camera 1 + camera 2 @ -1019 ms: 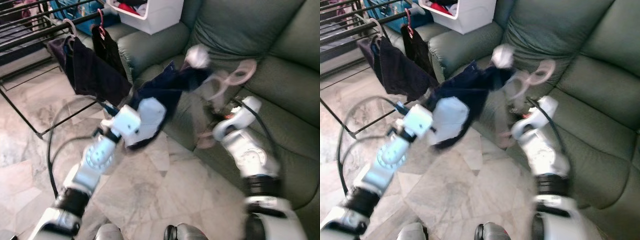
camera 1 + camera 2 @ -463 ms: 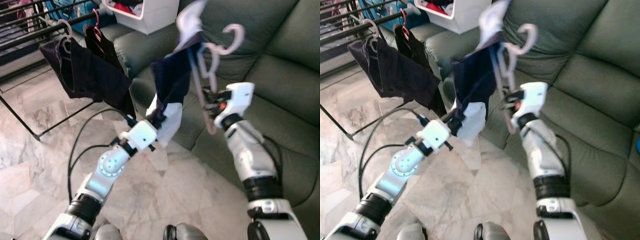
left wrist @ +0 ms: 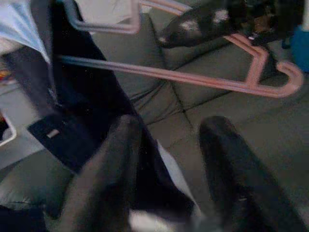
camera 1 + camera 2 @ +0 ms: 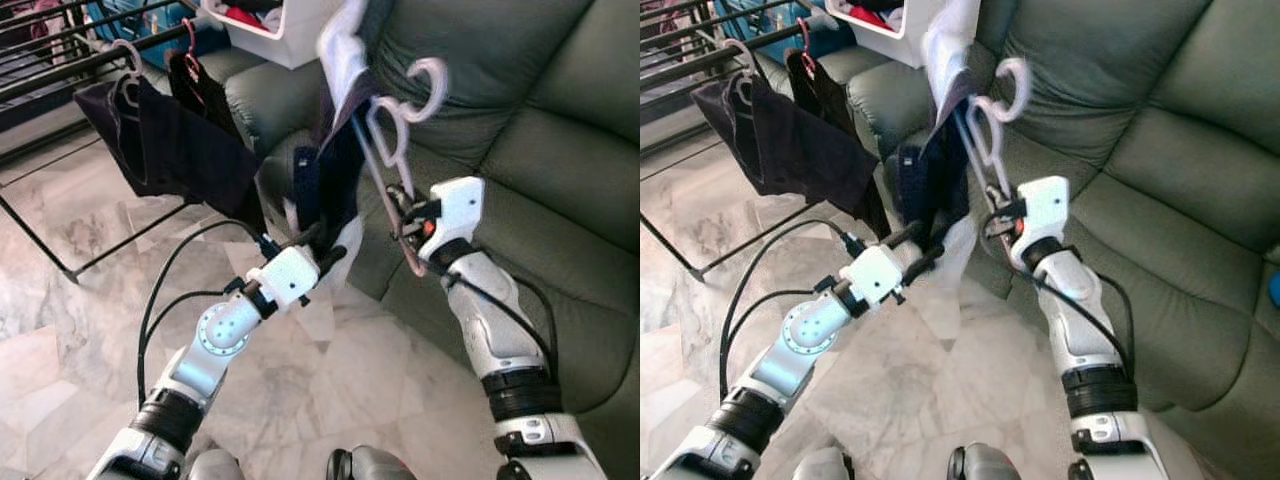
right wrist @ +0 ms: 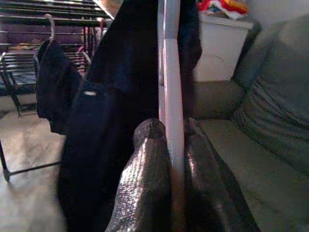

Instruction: Hang hanger

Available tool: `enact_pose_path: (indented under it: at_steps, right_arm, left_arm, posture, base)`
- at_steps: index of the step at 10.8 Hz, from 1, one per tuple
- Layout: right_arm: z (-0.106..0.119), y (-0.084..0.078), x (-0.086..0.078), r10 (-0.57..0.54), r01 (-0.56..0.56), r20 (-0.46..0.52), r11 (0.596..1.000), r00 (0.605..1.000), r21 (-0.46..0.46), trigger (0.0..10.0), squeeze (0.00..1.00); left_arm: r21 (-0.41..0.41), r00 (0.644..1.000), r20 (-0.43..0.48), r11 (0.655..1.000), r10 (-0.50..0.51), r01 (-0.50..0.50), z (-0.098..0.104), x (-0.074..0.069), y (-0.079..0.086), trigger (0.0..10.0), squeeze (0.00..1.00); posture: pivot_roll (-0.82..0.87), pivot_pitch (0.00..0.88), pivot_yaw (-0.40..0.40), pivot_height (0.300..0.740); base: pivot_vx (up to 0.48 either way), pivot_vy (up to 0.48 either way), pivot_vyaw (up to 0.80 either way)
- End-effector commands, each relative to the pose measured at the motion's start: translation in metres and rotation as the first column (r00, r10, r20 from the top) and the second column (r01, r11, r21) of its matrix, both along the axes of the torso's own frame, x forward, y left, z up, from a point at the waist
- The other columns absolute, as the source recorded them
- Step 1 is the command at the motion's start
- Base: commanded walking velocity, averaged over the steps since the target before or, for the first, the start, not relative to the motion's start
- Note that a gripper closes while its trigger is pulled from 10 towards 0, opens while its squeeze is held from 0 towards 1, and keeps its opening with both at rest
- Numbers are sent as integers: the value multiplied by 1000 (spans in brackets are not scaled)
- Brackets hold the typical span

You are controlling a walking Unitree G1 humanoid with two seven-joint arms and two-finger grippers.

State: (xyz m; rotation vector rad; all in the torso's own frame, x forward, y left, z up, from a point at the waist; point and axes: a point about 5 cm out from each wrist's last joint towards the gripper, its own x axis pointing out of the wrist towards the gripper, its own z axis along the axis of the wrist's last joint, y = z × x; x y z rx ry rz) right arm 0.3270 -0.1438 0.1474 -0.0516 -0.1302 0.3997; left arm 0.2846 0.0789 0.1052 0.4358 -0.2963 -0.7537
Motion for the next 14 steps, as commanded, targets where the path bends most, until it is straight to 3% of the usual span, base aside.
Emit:
enact_pose_path:
  at_steps: [1, 3, 6, 7, 9, 14]
  right_arm:
    - [15, 1, 1, 17, -16, 89, 1000, 996, -13, 10000, 0]
    - [14, 3, 0, 27, -25, 94, 999, 995, -25, 10000, 0]
    - [10, 11, -8, 130, -130, 61, 992, 990, -7, 10000, 0]
    - [6, 16, -14, 218, -218, 10, 975, 976, 30, 10000, 0]
    - [-7, 19, -28, 323, -323, -50, 946, 945, 7, 10000, 0]
    - [2, 27, -44, 541, -537, -84, 841, 837, 68, 10000, 0]
  left_arm:
    - [5, 1000, -15, 1000, -27, 27, -1, -4, -3, 10000, 1000]
    - [20, 1000, -1, 1000, 5, -5, -2, -4, 5, 10000, 1000]
    - [16, 981, 108, 986, 161, -163, 14, 15, 24, 10000, 1000]
    - [2, 967, 148, 978, 206, -209, 22, 20, 29, 10000, 1000]
    - [-27, 949, 179, 965, 261, -261, 28, 23, 36, 10000, 1000]
    - [13, 926, 194, 943, 324, -332, 23, 26, 49, 10000, 1000]
  posture:
    - [-72, 49, -76, 740]
    - [-68, 51, -77, 740]
    - [-70, 56, -68, 740]
    - [-70, 62, -65, 740]
    - [-65, 69, -58, 740]
    - [-51, 50, -70, 740]
  base:
    - [0, 0, 0]
    - [0, 0, 0]
    - [0, 0, 0]
    - [0, 0, 0]
    - [0, 0, 0]
    - [0, 0, 0]
